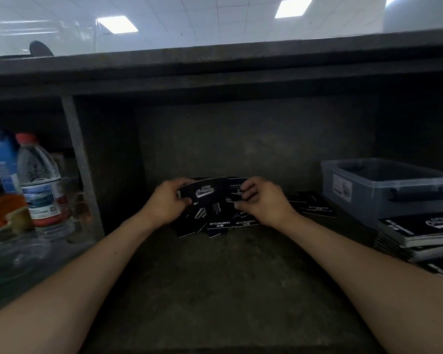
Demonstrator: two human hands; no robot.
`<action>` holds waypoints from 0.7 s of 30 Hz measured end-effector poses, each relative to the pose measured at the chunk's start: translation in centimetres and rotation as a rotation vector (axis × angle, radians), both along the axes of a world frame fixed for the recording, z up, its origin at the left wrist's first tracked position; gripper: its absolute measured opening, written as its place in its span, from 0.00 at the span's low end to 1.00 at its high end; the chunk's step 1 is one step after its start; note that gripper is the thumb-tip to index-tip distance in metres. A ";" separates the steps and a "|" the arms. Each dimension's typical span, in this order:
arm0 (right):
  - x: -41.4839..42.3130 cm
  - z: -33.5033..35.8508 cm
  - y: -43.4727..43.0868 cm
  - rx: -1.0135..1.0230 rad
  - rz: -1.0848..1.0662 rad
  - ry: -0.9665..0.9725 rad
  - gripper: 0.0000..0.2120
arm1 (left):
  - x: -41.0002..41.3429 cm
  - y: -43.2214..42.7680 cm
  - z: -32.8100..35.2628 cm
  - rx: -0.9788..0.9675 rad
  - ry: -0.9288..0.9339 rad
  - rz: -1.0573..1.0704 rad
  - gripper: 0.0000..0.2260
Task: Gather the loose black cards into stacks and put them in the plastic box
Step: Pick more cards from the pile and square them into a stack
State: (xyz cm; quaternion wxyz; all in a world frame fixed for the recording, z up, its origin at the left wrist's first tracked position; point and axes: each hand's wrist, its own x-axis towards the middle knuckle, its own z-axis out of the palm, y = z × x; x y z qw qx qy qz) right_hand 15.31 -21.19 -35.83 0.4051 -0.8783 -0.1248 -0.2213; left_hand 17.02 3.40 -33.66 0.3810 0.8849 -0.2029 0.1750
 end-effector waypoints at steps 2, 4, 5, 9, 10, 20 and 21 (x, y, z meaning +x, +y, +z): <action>-0.3 -0.2 0.3 -0.183 0.114 0.070 0.19 | 0.4 0.5 0.1 -0.135 0.058 0.059 0.26; -0.8 -0.4 0.8 -0.375 0.218 0.187 0.29 | 0.7 0.6 0.0 -0.141 0.109 0.075 0.27; -0.9 -0.2 1.0 -0.440 0.231 0.233 0.32 | 0.7 0.6 -0.2 -0.100 0.114 0.071 0.27; -0.9 0.9 0.9 -0.612 0.167 0.171 0.27 | 0.7 0.2 -0.4 -0.064 0.050 0.053 0.27; -1.0 1.1 0.7 -0.627 0.156 0.175 0.24 | 0.7 0.1 -0.5 -0.070 0.033 0.049 0.26; -1.4 1.6 0.1 -0.638 0.173 0.364 0.32 | 0.6 0.0 -0.7 -0.005 -0.010 -0.017 0.21; -1.2 1.7 0.0 -0.637 0.164 0.383 0.31 | 0.6 0.0 -0.7 -0.005 -0.007 -0.034 0.21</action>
